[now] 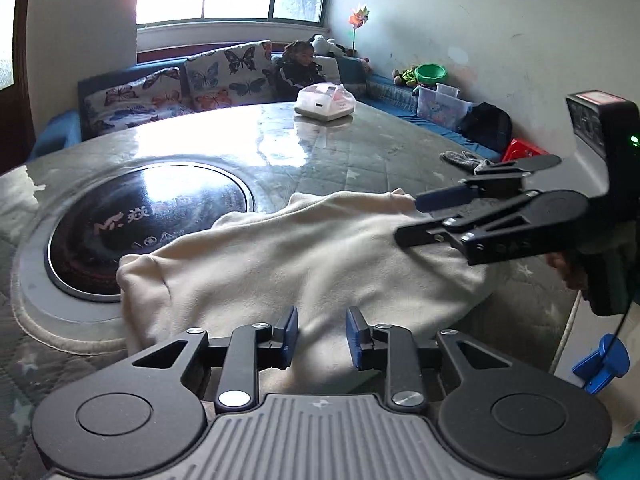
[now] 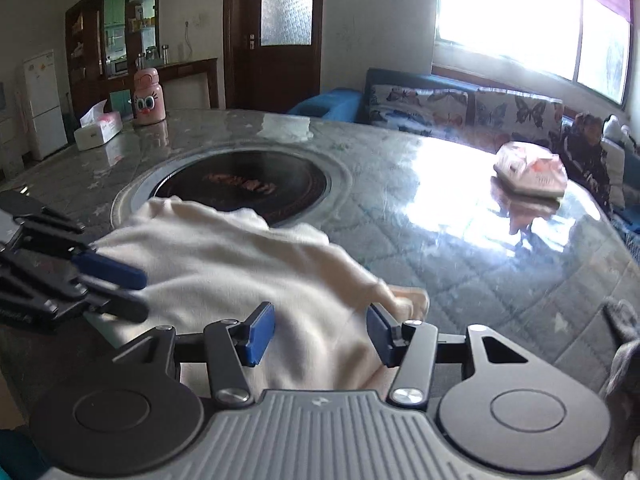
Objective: Fold clothes
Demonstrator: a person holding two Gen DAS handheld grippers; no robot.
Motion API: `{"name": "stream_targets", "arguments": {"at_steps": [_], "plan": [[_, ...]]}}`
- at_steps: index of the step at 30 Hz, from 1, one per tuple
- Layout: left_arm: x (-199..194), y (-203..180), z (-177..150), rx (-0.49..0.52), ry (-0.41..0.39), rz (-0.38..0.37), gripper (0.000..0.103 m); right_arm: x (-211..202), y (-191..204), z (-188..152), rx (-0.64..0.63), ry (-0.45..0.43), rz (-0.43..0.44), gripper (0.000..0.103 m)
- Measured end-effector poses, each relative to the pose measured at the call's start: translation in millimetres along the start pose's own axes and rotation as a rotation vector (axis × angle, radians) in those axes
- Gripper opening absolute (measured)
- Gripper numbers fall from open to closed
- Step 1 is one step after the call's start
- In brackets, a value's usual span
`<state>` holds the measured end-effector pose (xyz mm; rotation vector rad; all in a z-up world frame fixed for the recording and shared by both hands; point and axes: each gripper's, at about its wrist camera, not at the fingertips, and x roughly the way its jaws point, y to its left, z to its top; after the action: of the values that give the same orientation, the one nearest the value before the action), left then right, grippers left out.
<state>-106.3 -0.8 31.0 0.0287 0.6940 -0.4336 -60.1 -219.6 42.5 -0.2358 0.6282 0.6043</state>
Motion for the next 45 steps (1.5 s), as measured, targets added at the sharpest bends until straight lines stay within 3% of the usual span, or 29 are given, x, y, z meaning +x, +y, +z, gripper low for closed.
{"name": "stream_targets", "arguments": {"at_steps": [5,9,14,20,26,30,36,37,41,45], "plan": [[1.2,0.4,-4.5,-0.023,0.012,-0.018,0.029,24.2,-0.9,5.0,0.032,0.02,-0.022,0.052],[-14.8,10.7,-4.7,-0.059,-0.006,-0.026,0.036,24.8,-4.8,4.0,0.057,0.03,-0.025,0.052],[-39.9,46.5,-5.7,-0.168,-0.044,0.051,0.041,1.2,15.0,11.1,-0.03,-0.014,-0.017,0.052],[-49.7,91.1,-8.3,-0.343,-0.045,0.152,0.041,-11.4,66.8,13.6,-0.16,-0.026,0.096,0.052],[-51.6,112.7,-9.8,-0.441,-0.052,0.18,0.041,-7.6,130.4,13.0,-0.314,-0.011,0.229,0.052],[-54.6,123.5,-10.4,-0.513,-0.055,0.171,0.041,-0.3,168.0,8.6,-0.44,-0.02,0.257,0.052],[-52.7,133.1,-14.9,-0.604,-0.044,0.13,0.044,14.9,204.1,7.7,-0.565,-0.023,0.229,0.049],[-51.9,134.9,-16.0,-0.624,-0.041,0.121,0.044,17.3,206.4,7.4,-0.571,-0.018,0.218,0.048],[-48.5,138.7,-17.4,-0.679,-0.035,0.079,0.044,24.0,212.0,8.0,-0.578,-0.004,0.186,0.019],[-42.8,138.3,-13.8,-0.724,-0.035,0.039,0.053,15.4,194.0,21.1,-0.447,-0.02,0.228,0.014]]}}
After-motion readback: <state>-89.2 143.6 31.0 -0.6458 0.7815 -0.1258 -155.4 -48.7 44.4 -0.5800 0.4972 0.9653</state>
